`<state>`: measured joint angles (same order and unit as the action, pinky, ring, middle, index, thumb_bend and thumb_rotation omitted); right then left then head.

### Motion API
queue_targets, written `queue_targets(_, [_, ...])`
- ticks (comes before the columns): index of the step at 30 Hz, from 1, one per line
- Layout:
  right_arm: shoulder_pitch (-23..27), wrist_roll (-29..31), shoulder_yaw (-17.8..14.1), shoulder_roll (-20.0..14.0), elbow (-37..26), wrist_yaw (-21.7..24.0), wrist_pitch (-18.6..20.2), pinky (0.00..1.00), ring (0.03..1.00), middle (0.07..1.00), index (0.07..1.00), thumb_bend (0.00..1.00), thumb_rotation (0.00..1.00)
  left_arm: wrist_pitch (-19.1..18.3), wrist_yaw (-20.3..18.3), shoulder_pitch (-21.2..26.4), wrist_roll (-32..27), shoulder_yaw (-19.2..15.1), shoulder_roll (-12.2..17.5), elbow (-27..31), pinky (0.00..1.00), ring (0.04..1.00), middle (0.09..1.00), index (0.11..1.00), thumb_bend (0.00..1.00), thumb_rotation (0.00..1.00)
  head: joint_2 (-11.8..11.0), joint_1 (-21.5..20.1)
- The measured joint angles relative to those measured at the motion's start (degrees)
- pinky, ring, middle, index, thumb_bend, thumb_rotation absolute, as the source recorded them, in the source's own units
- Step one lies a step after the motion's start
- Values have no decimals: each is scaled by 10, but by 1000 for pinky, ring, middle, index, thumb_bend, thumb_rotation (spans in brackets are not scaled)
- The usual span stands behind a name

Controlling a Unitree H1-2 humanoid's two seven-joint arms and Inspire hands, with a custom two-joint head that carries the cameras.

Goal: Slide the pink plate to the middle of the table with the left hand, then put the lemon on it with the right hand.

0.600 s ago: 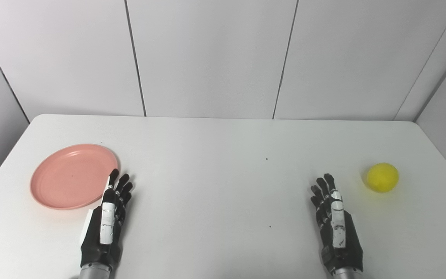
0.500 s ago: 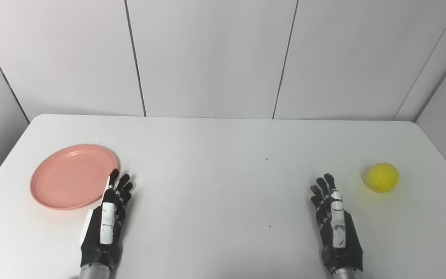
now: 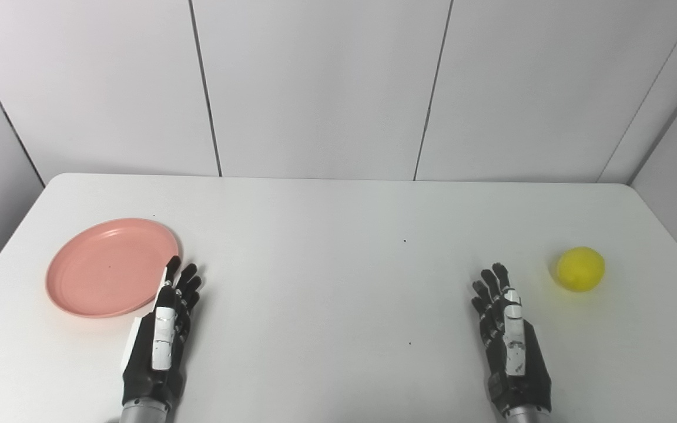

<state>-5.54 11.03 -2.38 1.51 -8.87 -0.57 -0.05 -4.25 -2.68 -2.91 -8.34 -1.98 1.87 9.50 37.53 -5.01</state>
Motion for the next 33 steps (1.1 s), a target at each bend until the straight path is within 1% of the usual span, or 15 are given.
queue_targets(1, [0,0,0,0,0,0,0,1000,971,978,994,722,986,0,0,0,0,0,0,0,1000,964,967,988,924,963,0,0])
queue_targets(3, [0,2,0,-1,0,1,0,1000,969,976,993,721,984,0,0,0,1,1,0,-1,1000,960,964,985,927,961,-6,16])
queue_targets(5, [0,7,0,-4,1,2,0,1000,971,979,996,717,977,1,1,0,4,2,-2,-1,1000,951,956,977,928,959,-7,18])
queue_targets(7, [0,14,-3,-7,4,8,0,1000,976,984,999,705,976,4,6,0,12,3,-6,-3,993,942,949,969,928,950,-19,53])
queue_targets(9, [0,23,-6,-12,6,16,-1,1000,981,988,1000,697,977,7,13,0,14,5,-12,-5,983,937,945,964,923,942,-19,53])
queue_targets(11, [2,35,-12,-19,11,24,-1,1000,988,991,1000,696,975,12,18,0,19,7,-19,-8,971,932,942,960,917,937,-32,95])
queue_targets(12, [3,38,-14,-21,12,26,-1,1000,990,993,1000,696,976,16,20,1,25,10,-23,-10,969,931,940,959,912,936,-33,98])
queue_targets(13, [5,42,-17,-23,15,29,-1,1000,994,996,1000,696,980,21,22,1,29,13,-27,-13,967,930,938,956,900,935,-39,112])
queue_targets(14, [7,46,-20,-27,16,34,-1,1000,994,996,1000,696,980,24,23,1,33,16,-31,-15,967,930,938,956,899,935,-40,113])
queue_targets(15, [8,52,-22,-29,18,38,-1,1000,998,999,1000,692,980,26,24,1,37,19,-36,-16,965,929,934,953,885,932,-44,125])
queue_targets(19, [11,64,-29,-40,23,51,-1,1000,1000,1000,1000,684,994,36,29,1,50,26,-53,-26,967,939,941,959,872,931,-49,137])
queue_targets(21, [13,65,-32,-46,27,55,-1,1000,1000,1000,1000,679,999,38,31,2,52,29,-56,-27,966,939,941,956,861,928,-56,151])
queue_targets(24, [16,71,-35,-53,31,64,-1,1000,1000,1000,1000,692,992,40,36,3,52,28,-61,-30,966,940,941,954,862,918,-59,157])
queue_targets(28, [18,77,-40,-54,35,65,-1,1000,1000,1000,1000,685,988,45,37,6,52,29,-69,-35,969,941,943,957,853,917,-68,181])
queue_targets(33, [19,84,-42,-55,36,67,-1,1000,1000,1000,1000,690,994,51,38,10,54,34,-70,-44,968,942,946,960,867,906,-75,196])
